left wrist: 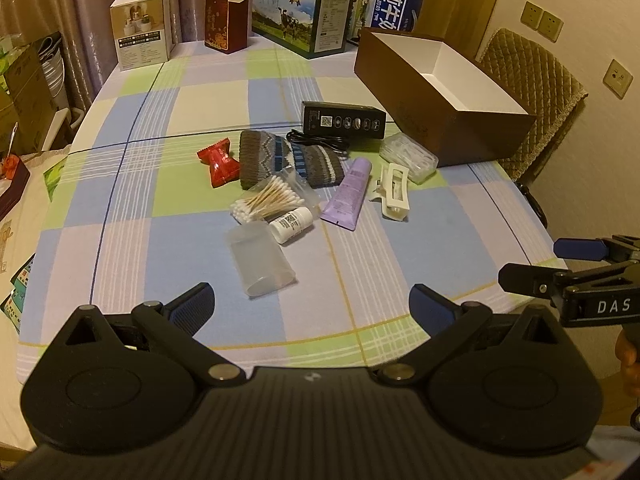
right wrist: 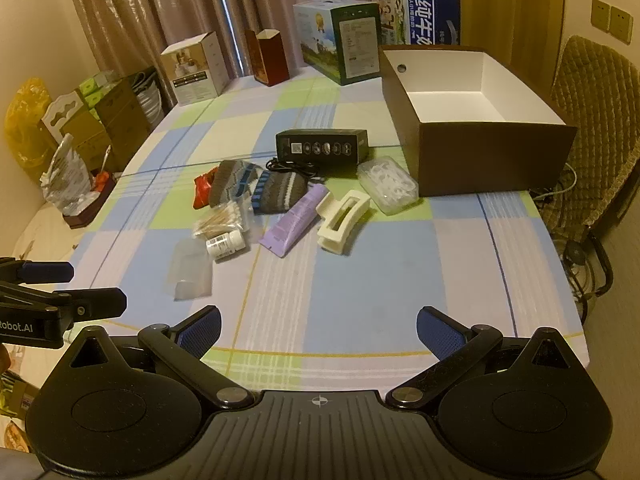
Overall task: Organize objects
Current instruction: 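Move left tool to frosted plastic container while right tool approaches cream hair clip, then close left tool on frosted container while right tool grasps cream hair clip, then carry frosted container with left tool while right tool carries clip into brown box, then open left tool to drop container while right tool releases clip in box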
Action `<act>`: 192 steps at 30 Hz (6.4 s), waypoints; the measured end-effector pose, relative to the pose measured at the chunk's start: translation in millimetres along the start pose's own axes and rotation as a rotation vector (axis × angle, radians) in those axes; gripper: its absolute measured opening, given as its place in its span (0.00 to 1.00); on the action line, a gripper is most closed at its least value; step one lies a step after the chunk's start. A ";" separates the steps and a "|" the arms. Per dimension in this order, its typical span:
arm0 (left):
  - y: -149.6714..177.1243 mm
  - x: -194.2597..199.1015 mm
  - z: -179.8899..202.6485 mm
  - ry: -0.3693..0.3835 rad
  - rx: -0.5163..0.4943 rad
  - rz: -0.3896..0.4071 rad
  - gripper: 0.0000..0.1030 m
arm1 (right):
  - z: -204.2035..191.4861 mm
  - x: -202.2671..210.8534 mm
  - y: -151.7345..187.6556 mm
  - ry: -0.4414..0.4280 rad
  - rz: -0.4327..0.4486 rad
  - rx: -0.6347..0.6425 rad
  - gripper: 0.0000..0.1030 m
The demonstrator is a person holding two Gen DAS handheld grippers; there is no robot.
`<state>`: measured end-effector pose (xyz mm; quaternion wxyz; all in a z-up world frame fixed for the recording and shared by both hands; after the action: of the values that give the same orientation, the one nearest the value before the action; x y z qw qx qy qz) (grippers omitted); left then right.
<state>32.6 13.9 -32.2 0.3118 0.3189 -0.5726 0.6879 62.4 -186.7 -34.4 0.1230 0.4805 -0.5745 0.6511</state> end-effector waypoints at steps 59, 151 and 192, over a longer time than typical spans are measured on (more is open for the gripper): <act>-24.2 -118.4 -42.2 -0.157 0.146 -0.189 0.94 | 68.0 -81.5 -44.2 -0.012 -0.065 -0.031 0.98; -249.1 -190.1 206.3 0.202 -0.161 0.046 0.48 | 241.2 -98.2 -207.4 0.022 0.161 0.086 0.46; -256.1 -303.9 262.6 0.120 -0.301 -0.172 0.77 | 293.7 -191.4 -208.3 -0.060 -0.107 0.386 0.72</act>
<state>440.4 -226.1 -86.3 0.4474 0.2747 -0.6200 0.5831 450.3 -301.7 -85.8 0.0460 0.5441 -0.4161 0.7271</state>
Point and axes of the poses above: each gripper's, at about its wrist camera, not at the fingertips, and x roughly against the way its jaws point, z to its right, y to its underside, the point moved 4 cm from there along -x, roughly the way its jaws point, and after that the axes turned 4 degrees about x, right-handed, at the moved point
